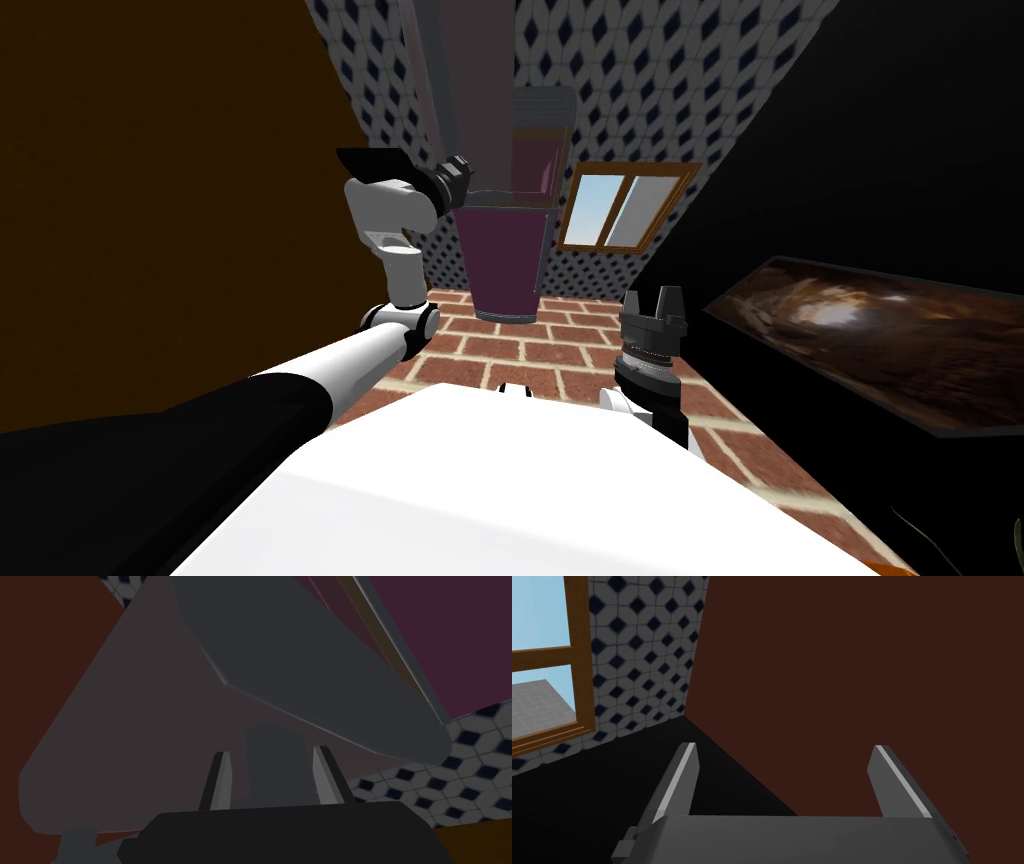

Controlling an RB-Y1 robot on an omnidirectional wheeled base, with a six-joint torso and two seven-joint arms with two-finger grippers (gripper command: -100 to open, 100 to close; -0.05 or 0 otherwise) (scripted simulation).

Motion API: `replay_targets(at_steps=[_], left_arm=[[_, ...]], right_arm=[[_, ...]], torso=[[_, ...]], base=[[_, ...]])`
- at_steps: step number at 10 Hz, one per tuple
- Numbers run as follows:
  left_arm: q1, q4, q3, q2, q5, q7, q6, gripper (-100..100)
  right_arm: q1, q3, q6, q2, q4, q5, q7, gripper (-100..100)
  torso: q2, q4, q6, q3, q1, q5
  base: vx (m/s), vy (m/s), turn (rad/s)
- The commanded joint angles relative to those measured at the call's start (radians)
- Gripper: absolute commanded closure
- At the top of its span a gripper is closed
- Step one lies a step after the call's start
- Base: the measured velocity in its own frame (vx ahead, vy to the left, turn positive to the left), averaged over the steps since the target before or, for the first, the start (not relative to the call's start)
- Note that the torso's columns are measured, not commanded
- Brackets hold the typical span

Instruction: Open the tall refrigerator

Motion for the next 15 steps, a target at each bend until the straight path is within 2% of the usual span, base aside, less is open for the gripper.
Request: replay_targets(at_steps=[1,2,3,5,6,7,8,11,15], left_arm=[[-0.013,-0.033,0.002,-0.008,0.032,0.001,-0.009,100],[-0.015,-0.048,-0.001,-0.015,0.059,0.001,-0.004,100],[-0.015,-0.048,-0.001,-0.015,0.059,0.001,-0.004,100],[-0.018,-0.078,-0.006,-0.028,0.111,0.0,0.006,100],[-0.018,-0.078,-0.006,-0.028,0.111,0.0,0.006,100],[-0.02,-0.093,-0.008,-0.034,0.138,0.0,0.011,100],[-0.033,-0.052,-0.016,-0.028,0.123,0.003,0.04,-100],[-0.088,-0.009,-0.008,-0.008,0.115,0.004,0.061,-100],[-0.125,0.019,-0.003,0.005,0.11,0.005,0.075,-100]], right_arm=[[0.0,0.0,0.0,0.0,0.0,0.0,0.0,0],[0.0,0.0,0.0,0.0,0.0,0.0,0.0,0],[0.0,0.0,0.0,0.0,0.0,0.0,0.0,0],[0.0,0.0,0.0,0.0,0.0,0.0,0.0,0],[0.0,0.0,0.0,0.0,0.0,0.0,0.0,0],[0.0,0.0,0.0,0.0,0.0,0.0,0.0,0],[0.0,0.0,0.0,0.0,0.0,0.0,0.0,0],[0.0,0.001,0.0,0.001,0.0,0.0,0.0,0],[0.0,0.0,0.0,0.001,0.0,0.0,0.0,0]], torso=[[-0.001,0.001,0.0,-0.002,0.003,0.001],[-0.002,0.002,-0.002,-0.003,0.002,0.001],[-0.001,0.002,-0.001,-0.001,0.003,0.001],[-0.005,0.001,0.0,-0.006,0.0,-0.001],[-0.004,0.002,0.0,-0.005,0.001,-0.001],[-0.004,0.003,-0.001,-0.005,-0.001,-0.001],[-0.002,0.002,-0.001,-0.003,0.0,0.0],[-0.01,-0.009,0.003,-0.006,-0.015,-0.004],[-0.004,0.0,-0.001,-0.004,0.003,0.002]], base=[[-0.078,0.268,-0.036],[-0.081,0.3,-0.029],[-0.037,0.229,-0.025],[-0.049,0.291,-0.036],[-0.054,0.27,-0.043],[-0.063,0.267,-0.033],[-0.047,0.136,-0.116],[-0.028,-0.023,-0.068],[-0.014,0.0,-0.048]])
